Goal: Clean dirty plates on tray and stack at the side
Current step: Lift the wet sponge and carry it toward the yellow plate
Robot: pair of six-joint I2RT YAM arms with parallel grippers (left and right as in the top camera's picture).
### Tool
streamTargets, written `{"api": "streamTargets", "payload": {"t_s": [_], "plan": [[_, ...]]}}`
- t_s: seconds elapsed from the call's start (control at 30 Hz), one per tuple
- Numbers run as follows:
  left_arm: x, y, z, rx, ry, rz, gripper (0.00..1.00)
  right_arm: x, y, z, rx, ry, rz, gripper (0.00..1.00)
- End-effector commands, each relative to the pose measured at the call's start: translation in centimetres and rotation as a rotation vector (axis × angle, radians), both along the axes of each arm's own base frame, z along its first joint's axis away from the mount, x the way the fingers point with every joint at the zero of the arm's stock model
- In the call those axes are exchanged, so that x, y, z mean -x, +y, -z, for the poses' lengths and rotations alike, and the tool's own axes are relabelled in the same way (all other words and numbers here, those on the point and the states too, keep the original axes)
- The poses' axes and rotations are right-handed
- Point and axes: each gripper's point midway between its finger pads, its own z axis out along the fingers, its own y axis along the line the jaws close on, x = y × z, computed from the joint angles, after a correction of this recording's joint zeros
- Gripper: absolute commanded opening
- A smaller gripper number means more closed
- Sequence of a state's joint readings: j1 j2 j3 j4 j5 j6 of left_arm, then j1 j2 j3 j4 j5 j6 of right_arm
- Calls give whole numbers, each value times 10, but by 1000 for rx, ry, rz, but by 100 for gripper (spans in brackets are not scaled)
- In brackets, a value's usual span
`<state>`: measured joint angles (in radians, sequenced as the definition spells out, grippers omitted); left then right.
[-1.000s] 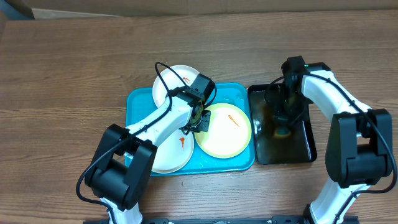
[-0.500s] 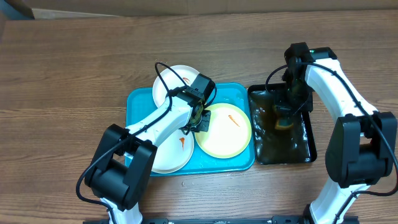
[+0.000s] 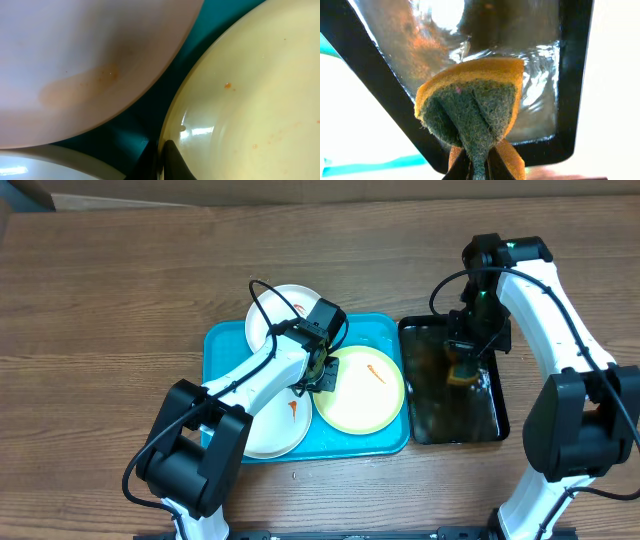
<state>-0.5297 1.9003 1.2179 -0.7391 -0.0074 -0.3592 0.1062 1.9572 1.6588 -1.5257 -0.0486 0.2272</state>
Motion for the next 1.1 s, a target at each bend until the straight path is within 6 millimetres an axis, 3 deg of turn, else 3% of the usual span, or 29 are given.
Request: {"api": "streamTargets", "payload": {"t_s": [0.0, 0.13, 0.3, 0.43, 0.53, 0.83, 0.97, 1.07], "plan": [[3, 1, 5, -6, 14, 16, 4, -8, 2, -6, -6, -37, 12, 4], [3, 1, 5, -6, 14, 16, 4, -9, 4, -6, 11, -36, 96, 4], [3, 1, 5, -6, 14, 16, 4, -15, 11, -2, 60, -78, 51, 4], [3, 1, 5, -6, 14, 16, 4, 0, 21, -4, 91, -28, 32, 4], [3, 1, 5, -6, 14, 16, 4, -3, 8, -6, 227, -62, 14, 4], [3, 1, 5, -6, 15, 16, 4, -2, 7, -6, 241, -64, 72, 4], [3, 1, 5, -6, 15, 16, 4, 3, -12, -12, 375, -67, 143, 4], [3, 1, 5, -6, 14, 16, 4, -1, -1, -9, 319, -75, 99, 4]]}}
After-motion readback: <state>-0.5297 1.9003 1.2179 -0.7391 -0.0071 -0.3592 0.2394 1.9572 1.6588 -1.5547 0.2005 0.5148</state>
